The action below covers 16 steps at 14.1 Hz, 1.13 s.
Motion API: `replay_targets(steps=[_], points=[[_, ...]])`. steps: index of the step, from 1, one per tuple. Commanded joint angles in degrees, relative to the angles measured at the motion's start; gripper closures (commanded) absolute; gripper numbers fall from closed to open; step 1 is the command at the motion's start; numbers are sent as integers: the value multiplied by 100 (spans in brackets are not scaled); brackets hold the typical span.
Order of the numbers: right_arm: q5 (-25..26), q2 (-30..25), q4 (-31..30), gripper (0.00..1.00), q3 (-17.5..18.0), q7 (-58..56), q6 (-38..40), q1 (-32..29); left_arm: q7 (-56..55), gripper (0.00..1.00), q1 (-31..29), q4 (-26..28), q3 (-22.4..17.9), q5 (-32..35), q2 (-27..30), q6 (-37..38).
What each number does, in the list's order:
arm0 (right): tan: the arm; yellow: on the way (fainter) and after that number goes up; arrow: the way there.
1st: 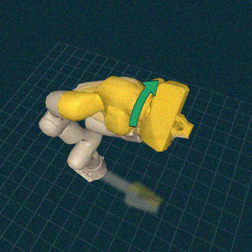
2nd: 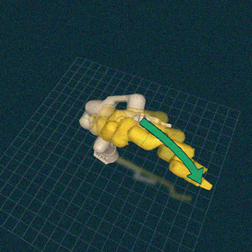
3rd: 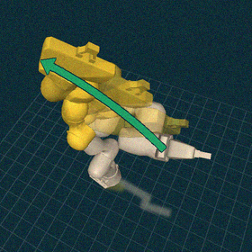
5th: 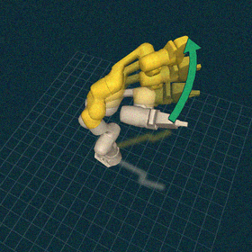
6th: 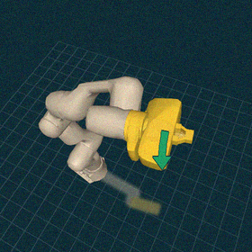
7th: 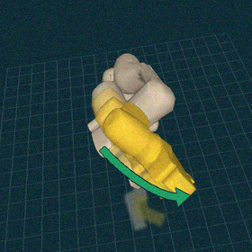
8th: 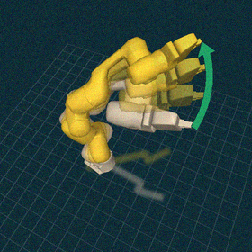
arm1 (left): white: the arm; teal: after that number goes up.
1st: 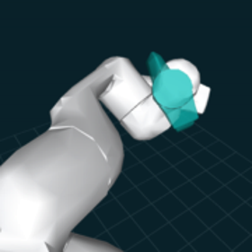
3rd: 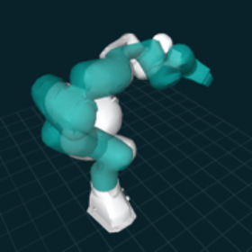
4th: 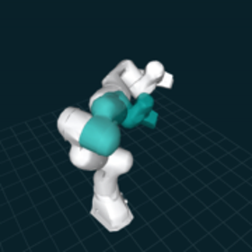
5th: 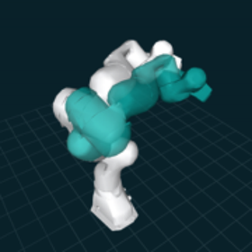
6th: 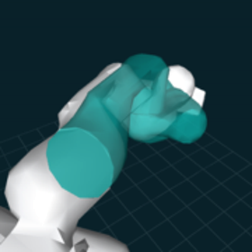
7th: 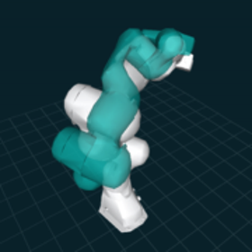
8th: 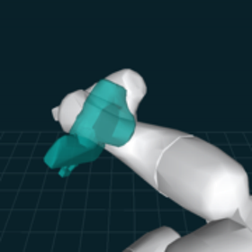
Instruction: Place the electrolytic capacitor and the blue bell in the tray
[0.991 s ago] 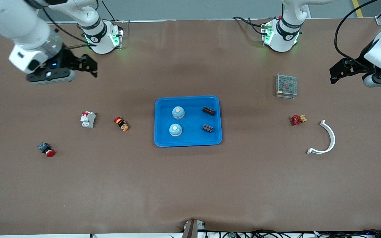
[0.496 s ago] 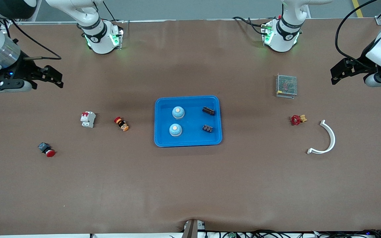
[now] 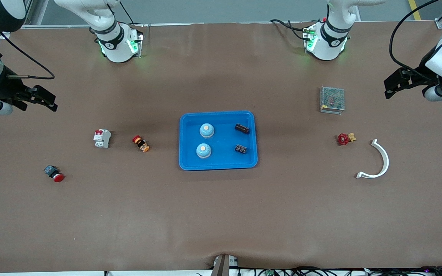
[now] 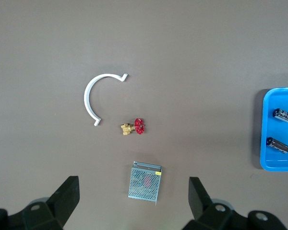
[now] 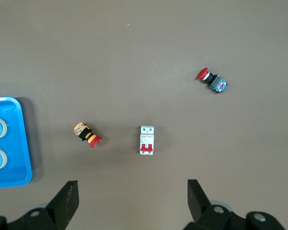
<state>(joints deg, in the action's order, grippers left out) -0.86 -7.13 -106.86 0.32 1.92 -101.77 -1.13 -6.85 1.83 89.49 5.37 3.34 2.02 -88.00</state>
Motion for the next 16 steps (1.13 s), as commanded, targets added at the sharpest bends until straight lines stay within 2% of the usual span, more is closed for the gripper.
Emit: replay_targets(steps=[1,16], points=[[68,62,148,0,109,-8,60,-124,131,0,-33,-108,-18,0,-26,63],[60,54,192,0,118,10,113,-89,123,0,-68,-301,-71,-79,-35,133]])
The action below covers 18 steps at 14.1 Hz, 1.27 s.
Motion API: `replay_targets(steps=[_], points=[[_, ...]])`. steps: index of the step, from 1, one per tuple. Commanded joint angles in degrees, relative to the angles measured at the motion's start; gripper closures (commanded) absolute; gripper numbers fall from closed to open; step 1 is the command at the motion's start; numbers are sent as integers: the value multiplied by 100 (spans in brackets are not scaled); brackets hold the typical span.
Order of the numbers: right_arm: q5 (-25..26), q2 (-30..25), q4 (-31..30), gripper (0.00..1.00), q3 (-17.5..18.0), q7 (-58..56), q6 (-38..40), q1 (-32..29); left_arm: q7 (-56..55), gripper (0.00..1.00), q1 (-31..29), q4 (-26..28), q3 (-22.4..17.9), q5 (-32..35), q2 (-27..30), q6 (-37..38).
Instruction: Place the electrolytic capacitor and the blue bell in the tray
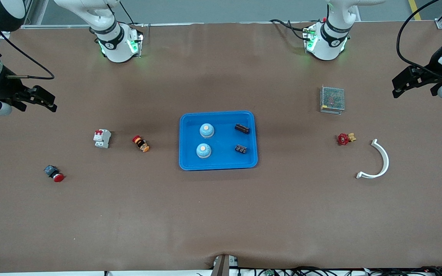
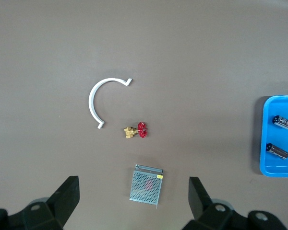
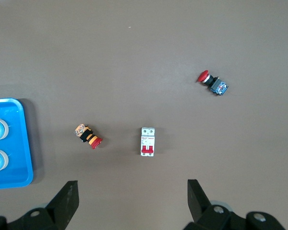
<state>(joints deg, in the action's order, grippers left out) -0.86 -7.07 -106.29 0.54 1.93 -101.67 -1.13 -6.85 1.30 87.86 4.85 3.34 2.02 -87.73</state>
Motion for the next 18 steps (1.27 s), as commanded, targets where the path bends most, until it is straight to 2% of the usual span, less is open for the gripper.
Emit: replay_targets(steps=[1,8,18], points=[[60,56,134,0,96,10,104,-89,123,0,-7,-137,-19,-79,-35,107],[51,56,134,0,104,71,95,-71,158,0,2,-120,34,-88,-9,423],[-2,109,134,0,113,89,104,-54,149,0,37,-146,42,-88,-53,423]])
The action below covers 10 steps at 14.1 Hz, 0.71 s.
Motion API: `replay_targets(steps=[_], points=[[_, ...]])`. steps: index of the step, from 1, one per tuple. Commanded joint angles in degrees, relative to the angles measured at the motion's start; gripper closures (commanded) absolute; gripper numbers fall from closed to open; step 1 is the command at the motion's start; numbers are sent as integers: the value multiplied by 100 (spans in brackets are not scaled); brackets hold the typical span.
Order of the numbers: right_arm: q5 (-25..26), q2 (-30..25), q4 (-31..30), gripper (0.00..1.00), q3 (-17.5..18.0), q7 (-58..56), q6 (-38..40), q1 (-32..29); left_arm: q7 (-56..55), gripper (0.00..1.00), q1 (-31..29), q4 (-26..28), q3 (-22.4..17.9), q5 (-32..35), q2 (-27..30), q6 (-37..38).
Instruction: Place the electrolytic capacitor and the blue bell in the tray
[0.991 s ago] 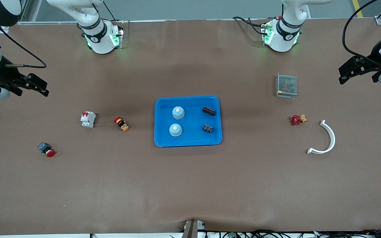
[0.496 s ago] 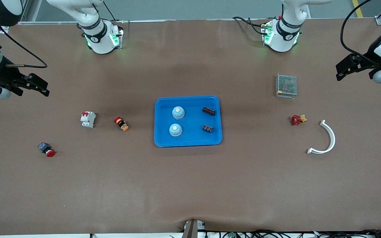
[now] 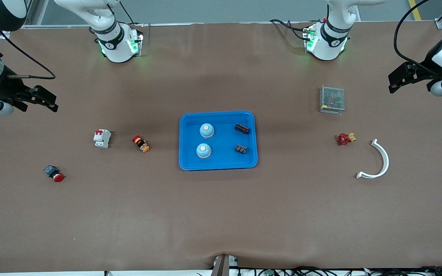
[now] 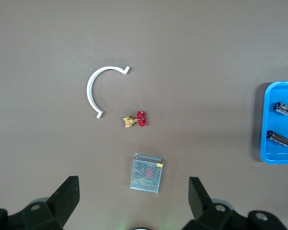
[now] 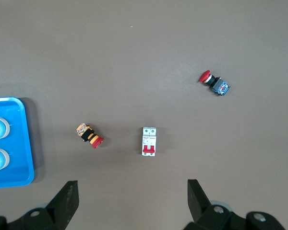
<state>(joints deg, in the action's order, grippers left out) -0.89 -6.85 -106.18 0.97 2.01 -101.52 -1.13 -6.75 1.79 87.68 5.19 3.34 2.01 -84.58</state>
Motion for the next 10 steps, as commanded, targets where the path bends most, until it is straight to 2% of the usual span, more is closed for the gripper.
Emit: replay_targets(steps=[1,10], points=[[1,87,124,0,70,80,89,-54,139,0,-12,-119,9,-88,-51,108],[1,78,133,0,70,71,98,-63,130,0,-47,-199,0,-70,-34,117]])
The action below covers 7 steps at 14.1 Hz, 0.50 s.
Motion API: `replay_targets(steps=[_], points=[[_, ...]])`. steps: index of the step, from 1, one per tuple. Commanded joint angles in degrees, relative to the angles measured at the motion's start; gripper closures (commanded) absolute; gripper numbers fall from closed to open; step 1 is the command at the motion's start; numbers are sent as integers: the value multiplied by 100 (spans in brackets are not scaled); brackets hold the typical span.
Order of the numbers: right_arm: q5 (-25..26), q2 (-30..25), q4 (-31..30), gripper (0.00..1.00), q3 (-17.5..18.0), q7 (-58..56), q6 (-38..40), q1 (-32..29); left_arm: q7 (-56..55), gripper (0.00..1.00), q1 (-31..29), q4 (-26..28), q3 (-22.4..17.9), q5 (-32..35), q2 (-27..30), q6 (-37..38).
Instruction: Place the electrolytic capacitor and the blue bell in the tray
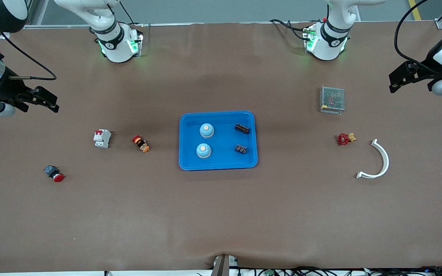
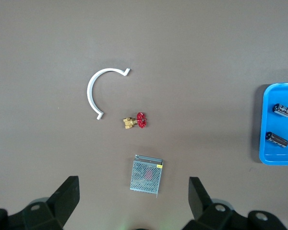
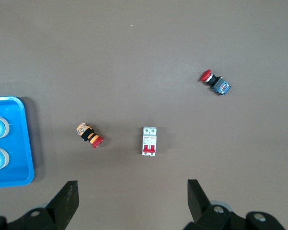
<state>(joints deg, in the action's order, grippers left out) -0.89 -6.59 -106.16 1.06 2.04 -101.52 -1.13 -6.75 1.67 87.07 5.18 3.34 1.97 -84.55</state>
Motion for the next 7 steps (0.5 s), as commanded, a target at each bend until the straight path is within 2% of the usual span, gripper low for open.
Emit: replay_targets(steps=[1,7], points=[[1,52,130,0,61,78,132,-63,121,0,-44,-138,-8,-62,-21,114],[1,52,130,0,61,69,133,-63,112,0,-18,-129,1,-61,-21,193]])
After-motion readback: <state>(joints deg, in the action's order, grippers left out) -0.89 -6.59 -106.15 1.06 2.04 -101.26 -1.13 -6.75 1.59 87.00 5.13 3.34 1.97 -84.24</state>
